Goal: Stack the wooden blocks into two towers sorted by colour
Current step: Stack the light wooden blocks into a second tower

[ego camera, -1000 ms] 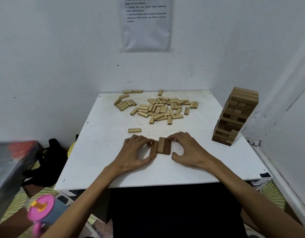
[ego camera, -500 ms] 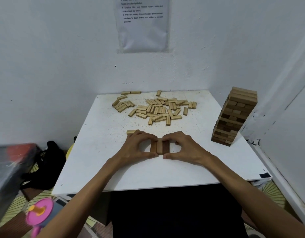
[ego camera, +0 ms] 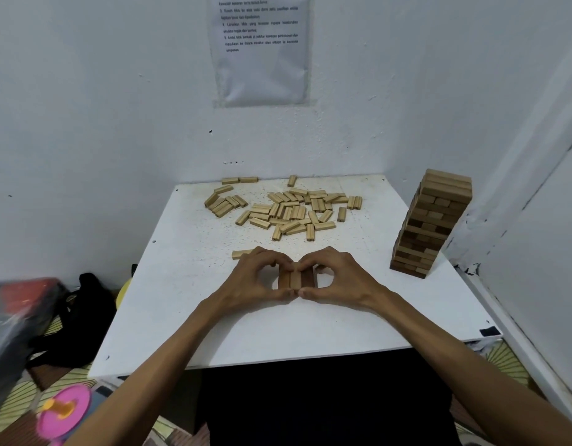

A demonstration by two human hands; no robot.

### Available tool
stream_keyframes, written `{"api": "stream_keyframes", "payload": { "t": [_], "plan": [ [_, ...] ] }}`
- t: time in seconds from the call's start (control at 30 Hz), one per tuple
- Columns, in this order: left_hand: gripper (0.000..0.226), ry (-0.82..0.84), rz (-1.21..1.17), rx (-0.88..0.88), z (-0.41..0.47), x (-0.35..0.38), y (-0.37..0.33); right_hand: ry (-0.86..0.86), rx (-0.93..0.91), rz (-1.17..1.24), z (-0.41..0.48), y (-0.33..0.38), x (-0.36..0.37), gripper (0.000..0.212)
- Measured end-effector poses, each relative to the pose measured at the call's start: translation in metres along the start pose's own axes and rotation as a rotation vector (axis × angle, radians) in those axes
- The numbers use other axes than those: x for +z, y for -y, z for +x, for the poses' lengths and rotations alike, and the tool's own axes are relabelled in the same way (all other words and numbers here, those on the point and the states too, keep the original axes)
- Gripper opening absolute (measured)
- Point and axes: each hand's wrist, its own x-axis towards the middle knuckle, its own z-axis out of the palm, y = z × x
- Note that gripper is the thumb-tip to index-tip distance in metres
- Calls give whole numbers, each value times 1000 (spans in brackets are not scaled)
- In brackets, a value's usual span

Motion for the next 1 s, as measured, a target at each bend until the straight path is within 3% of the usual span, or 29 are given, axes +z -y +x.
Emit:
{"api": "stream_keyframes", "payload": {
  "t": [0.33,1.0],
  "plan": [
    [39,3,-78,91,47,-36,-33,-106,-63,-72,21,33,-56,38],
    [39,155,-104,381,190,-62,-125,-302,64,-185,19,75,-201,30]
  ]
}}
